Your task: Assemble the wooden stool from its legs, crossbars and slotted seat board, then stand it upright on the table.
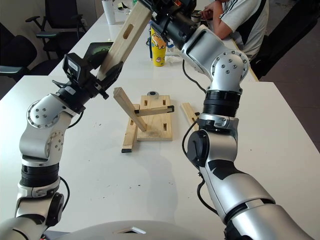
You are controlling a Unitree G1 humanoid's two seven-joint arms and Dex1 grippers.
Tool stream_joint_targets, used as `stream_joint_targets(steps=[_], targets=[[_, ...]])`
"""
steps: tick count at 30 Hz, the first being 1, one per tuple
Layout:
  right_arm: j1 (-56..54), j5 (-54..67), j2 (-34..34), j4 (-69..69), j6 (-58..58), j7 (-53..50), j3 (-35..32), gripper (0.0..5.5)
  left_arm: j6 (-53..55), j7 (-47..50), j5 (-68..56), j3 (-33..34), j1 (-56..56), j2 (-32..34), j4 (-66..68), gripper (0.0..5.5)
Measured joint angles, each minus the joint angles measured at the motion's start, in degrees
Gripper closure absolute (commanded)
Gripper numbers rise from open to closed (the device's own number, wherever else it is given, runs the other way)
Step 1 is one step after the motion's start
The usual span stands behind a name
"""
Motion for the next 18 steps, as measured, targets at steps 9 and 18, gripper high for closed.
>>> stream_joint_targets(steps=[9, 18], targets=[[-0.02, 1.14, -0.31, -1.93, 0.27, 0.34, 0.29, 4.29, -0.04, -0.77, 0.07, -0.38, 0.67, 1.19, -0.06, 3.46], [0.0, 0.52, -2.59, -7.51, 0.93, 1.08, 2.82, 4.41, -0.01, -0.87, -0.85, 0.06, -0.25, 1.47, -1.17, 2.98]])
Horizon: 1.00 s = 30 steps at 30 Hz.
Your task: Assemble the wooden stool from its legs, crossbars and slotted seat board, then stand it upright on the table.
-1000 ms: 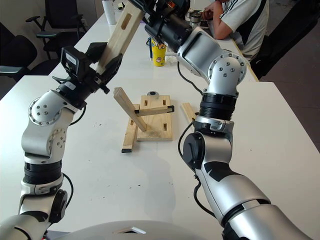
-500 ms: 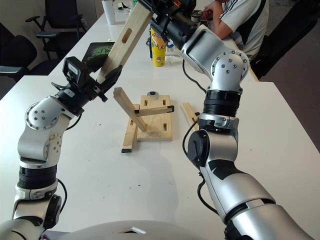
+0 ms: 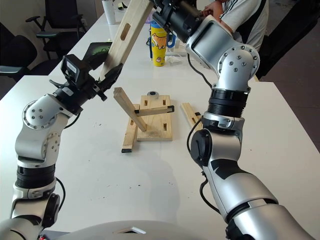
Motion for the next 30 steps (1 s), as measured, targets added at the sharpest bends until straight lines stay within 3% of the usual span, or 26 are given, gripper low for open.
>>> stream_joint_targets(steps=[4, 8, 14, 22, 30], targets=[[0.09, -0.87, -0.78, -2.37, -1.25, -0.09, 1.26, 4.48, 1.56, 0.65, -0.83, 0.42, 0.03, -0.1, -0.02, 2.37], [4.27, -6.77, -4.29, -7.67, -5.42, -1.33, 1.96, 4.48, 2.81, 2.52, -2.75, 2.24, 0.07, -1.19, -0.02, 2.35], [20.4, -11.93, -10.58, -17.65, -6.42, -7.6, -1.68, 4.48, 5.14, 7.19, -7.84, 7.11, 3.14, -5.36, -0.16, 2.35], [36.71, -16.3, 0.61, -28.14, -6.52, -17.32, 4.8, 4.48, 4.21, 13.69, -6.55, 8.5, 8.05, -9.99, 6.34, 2.35], [41.47, -20.29, 3.67, -29.38, -10.28, -20.54, 6.48, 4.48, 2.09, 15.78, -5.19, 8.74, 9.74, -10.9, 9.11, 2.35]])
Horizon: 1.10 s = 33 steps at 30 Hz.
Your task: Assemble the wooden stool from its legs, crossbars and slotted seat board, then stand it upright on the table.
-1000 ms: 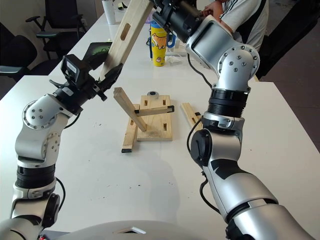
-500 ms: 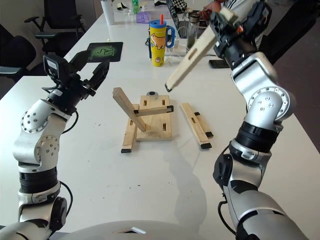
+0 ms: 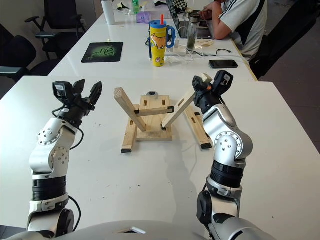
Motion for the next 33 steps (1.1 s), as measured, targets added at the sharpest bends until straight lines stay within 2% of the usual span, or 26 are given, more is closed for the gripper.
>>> stream_joint_targets(steps=[12, 19, 23, 26, 33], targets=[[5.52, -5.67, 0.26, -1.93, -7.25, -0.22, 3.92, 4.48, -0.27, 1.17, 0.03, -0.59, 2.15, -0.97, -0.44, 2.35], [8.46, -13.03, -1.46, 0.3, -18.03, 4.69, 11.0, 4.47, 0.62, 1.9, 0.01, -2.33, 2.15, -1.85, -2.57, 2.35], [9.07, -15.67, -1.48, 1.29, -21.73, 6.51, 13.48, 4.47, 2.15, 1.91, -0.04, -5.81, 2.12, -3.47, -5.51, 2.35], [9.57, -16.32, -1.4, 1.55, -23.17, 7.33, 14.25, 4.47, 3.22, 2.26, -0.3, -8.71, 2.02, -5.67, -8.2, 2.35], [10.54, -18.01, -1.55, 1.5, -24.9, 9.33, 15.54, 4.47, 5.12, 4.02, -1.29, -8.18, 2.02, -6.91, -10.32, 2.35]])
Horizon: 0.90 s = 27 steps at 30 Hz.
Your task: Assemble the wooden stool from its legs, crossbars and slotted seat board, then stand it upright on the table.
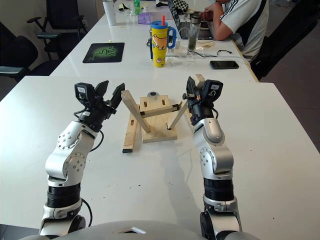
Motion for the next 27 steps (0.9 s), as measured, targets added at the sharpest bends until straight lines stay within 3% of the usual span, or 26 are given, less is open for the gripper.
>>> stream_joint_targets(steps=[11, 18, 27], targets=[[0.94, -2.65, -1.16, 0.41, -0.26, 1.76, 1.84, 4.47, 5.32, 1.68, -8.78, 1.48, -3.18, -2.38, -8.49, 2.35], [1.02, -2.94, -1.42, 0.89, -0.61, 2.2, 2.13, 4.47, 8.66, 1.16, -3.35, -5.1, -1.26, 2.88, -8.42, 2.35], [0.81, -2.77, -3.06, 2.49, -0.82, 4.12, 2.95, 4.43, 6.01, 1.14, -1.58, -5.58, -1.2, 2.72, -6.29, 2.35]])
